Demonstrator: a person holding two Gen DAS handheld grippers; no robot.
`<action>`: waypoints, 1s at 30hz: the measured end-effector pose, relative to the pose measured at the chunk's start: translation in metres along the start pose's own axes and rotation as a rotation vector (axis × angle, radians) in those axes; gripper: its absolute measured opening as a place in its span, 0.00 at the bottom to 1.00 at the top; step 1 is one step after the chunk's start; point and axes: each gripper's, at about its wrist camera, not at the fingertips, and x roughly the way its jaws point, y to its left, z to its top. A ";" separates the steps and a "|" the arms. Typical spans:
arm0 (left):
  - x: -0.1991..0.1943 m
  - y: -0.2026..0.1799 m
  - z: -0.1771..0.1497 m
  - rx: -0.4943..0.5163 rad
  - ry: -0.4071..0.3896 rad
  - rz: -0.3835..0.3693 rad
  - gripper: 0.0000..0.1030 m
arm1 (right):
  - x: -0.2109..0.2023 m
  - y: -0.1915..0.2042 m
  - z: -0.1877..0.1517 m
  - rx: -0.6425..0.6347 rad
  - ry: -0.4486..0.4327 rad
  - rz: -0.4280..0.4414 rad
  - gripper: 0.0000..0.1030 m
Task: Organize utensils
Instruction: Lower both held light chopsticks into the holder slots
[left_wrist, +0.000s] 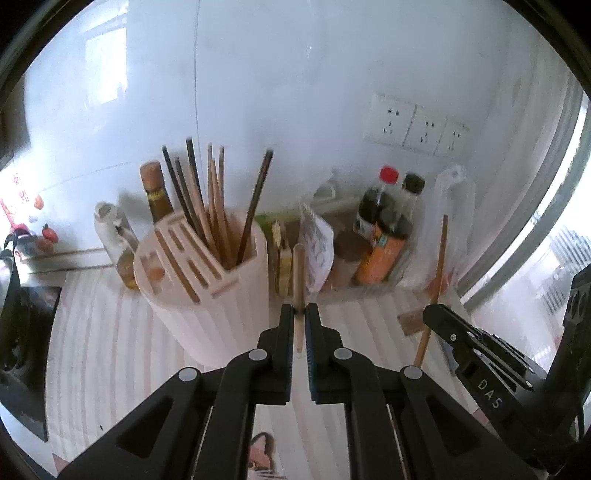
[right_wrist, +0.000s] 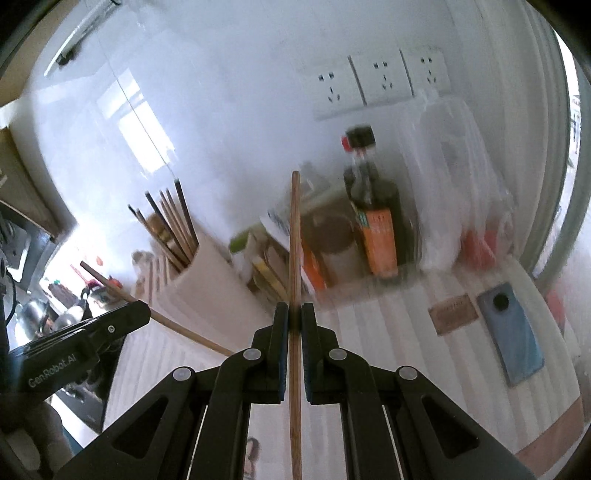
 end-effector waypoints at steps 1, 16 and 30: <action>-0.002 0.001 0.005 -0.004 -0.009 -0.002 0.04 | -0.001 0.001 0.004 -0.002 -0.009 0.001 0.06; -0.042 0.029 0.082 -0.061 -0.164 -0.029 0.04 | -0.003 0.036 0.069 -0.003 -0.117 0.091 0.06; -0.037 0.067 0.123 -0.078 -0.213 0.030 0.04 | 0.028 0.070 0.120 0.043 -0.191 0.176 0.06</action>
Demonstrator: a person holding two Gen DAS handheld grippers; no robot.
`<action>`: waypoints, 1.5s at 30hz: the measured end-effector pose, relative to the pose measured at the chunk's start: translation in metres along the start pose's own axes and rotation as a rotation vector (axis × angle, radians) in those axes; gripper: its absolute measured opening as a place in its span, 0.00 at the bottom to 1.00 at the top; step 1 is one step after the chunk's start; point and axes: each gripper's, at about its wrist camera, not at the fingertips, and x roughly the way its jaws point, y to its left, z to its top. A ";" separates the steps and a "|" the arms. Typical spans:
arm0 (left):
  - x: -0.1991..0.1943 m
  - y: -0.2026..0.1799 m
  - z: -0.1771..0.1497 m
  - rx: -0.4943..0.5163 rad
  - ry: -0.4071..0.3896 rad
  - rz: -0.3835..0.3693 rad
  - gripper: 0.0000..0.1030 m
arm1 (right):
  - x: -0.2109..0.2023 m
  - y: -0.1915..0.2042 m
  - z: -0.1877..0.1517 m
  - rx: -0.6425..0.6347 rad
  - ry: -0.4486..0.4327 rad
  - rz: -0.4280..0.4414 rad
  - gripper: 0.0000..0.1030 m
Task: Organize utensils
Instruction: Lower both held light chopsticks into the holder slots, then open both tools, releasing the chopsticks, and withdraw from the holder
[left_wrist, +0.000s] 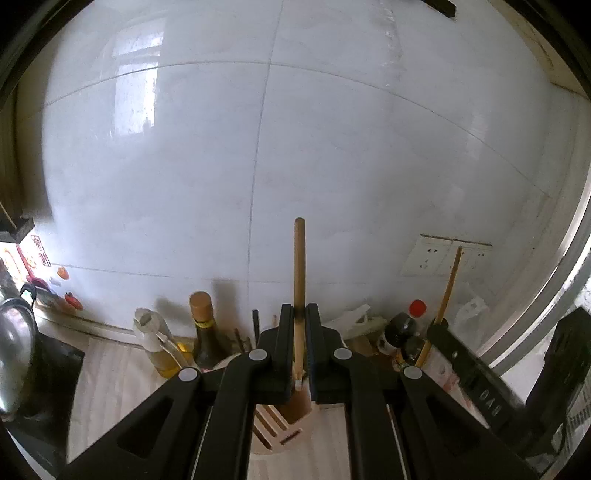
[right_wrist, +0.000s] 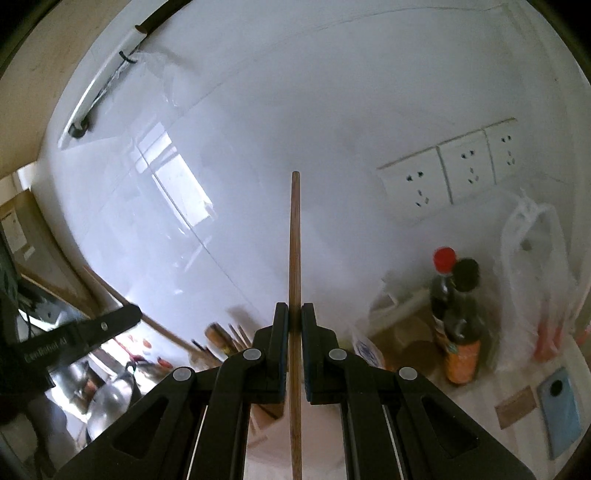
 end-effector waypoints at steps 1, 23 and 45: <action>0.001 0.001 0.001 0.002 0.001 0.000 0.04 | 0.002 0.003 0.004 -0.001 -0.009 0.006 0.06; 0.048 0.032 -0.016 -0.015 0.125 0.020 0.04 | 0.074 0.029 -0.031 -0.011 -0.146 0.016 0.06; 0.041 0.042 -0.023 -0.046 0.146 0.079 0.50 | 0.069 0.017 -0.063 -0.023 -0.005 0.035 0.23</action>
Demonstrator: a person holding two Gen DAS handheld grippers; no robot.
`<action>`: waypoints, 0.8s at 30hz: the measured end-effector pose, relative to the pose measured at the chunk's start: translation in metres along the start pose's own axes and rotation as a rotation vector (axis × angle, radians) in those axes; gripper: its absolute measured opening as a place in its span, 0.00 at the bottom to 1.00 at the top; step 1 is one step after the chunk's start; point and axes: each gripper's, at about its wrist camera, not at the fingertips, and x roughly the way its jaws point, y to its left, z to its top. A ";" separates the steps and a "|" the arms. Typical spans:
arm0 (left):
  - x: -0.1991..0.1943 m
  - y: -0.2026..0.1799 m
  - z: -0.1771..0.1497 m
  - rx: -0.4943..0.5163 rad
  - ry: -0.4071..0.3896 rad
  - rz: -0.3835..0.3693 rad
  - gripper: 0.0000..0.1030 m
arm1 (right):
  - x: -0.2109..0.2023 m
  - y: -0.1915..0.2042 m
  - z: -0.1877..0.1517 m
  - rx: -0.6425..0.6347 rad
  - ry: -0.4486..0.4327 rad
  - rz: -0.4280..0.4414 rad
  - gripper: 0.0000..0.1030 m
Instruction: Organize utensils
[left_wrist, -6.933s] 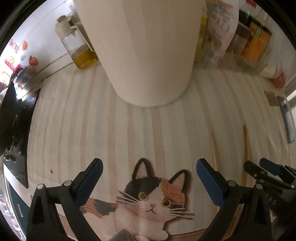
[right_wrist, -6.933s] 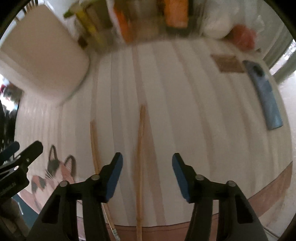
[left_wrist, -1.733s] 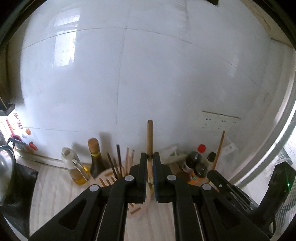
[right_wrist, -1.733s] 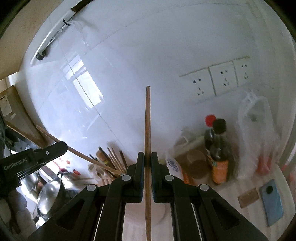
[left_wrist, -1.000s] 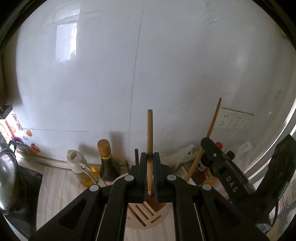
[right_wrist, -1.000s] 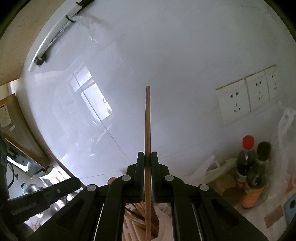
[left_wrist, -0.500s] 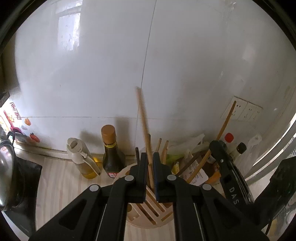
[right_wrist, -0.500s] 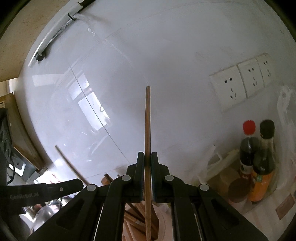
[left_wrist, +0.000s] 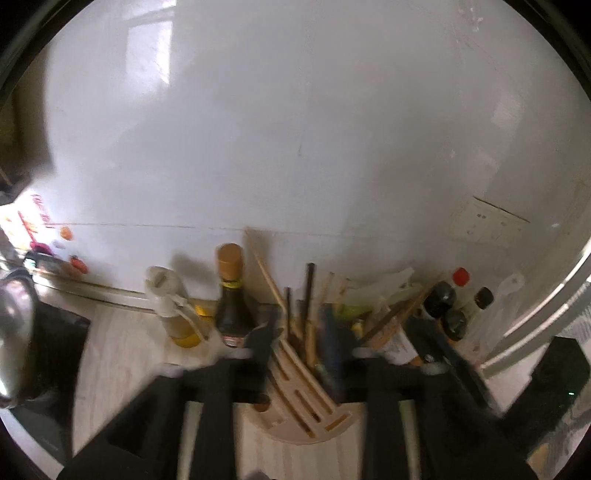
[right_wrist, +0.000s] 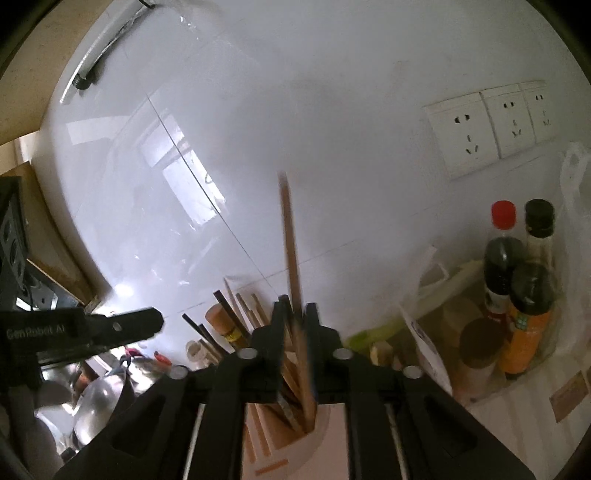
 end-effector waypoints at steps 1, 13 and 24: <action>-0.006 0.003 -0.001 -0.009 -0.016 0.021 0.83 | -0.005 0.000 0.001 -0.005 0.004 -0.001 0.38; -0.031 0.017 -0.050 0.000 -0.049 0.213 1.00 | -0.066 0.017 0.002 -0.251 0.076 -0.231 0.96; -0.063 0.015 -0.076 -0.018 -0.067 0.266 1.00 | -0.082 0.035 -0.004 -0.335 0.152 -0.268 1.00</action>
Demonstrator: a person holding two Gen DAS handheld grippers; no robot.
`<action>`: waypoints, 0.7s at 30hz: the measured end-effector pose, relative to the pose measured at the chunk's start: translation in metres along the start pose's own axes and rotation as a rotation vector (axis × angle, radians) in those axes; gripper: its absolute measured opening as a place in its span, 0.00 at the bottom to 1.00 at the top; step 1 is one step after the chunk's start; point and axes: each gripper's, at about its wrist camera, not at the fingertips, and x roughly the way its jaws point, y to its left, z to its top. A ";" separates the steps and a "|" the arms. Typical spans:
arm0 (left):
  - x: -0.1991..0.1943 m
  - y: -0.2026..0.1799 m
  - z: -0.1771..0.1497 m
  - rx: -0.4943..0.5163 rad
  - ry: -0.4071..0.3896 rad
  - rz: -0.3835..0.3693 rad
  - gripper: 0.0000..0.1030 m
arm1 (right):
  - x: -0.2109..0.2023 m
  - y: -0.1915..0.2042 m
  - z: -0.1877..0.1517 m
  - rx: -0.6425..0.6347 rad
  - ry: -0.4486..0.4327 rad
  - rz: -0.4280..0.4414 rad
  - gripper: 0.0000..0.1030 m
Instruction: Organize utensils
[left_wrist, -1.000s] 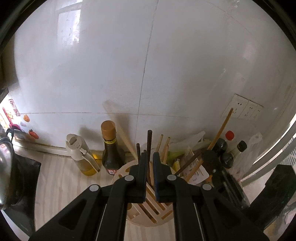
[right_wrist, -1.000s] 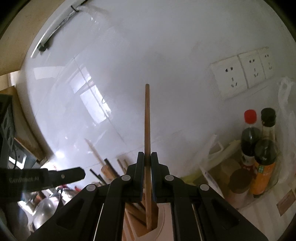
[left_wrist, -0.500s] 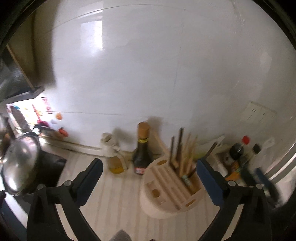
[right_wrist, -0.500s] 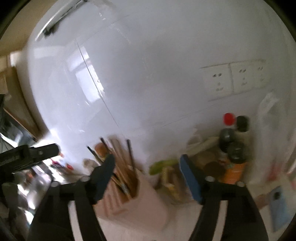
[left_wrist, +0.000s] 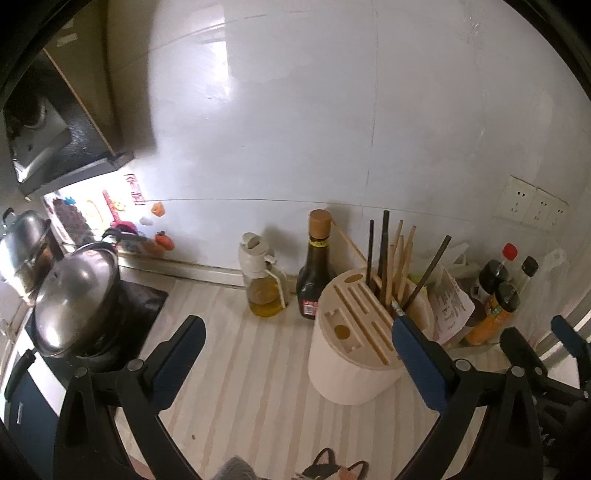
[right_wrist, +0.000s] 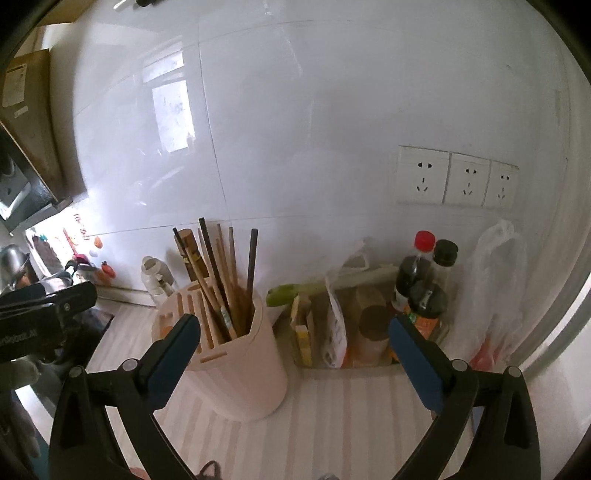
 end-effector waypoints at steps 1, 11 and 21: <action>-0.003 0.001 -0.003 -0.001 0.000 0.002 1.00 | -0.003 0.002 -0.001 -0.007 -0.003 -0.003 1.00; -0.055 0.006 -0.021 0.006 -0.013 -0.017 1.00 | -0.057 0.008 0.000 -0.020 -0.017 -0.026 1.00; -0.139 0.032 -0.058 0.049 -0.057 -0.085 1.00 | -0.161 0.028 -0.022 -0.003 -0.059 -0.140 1.00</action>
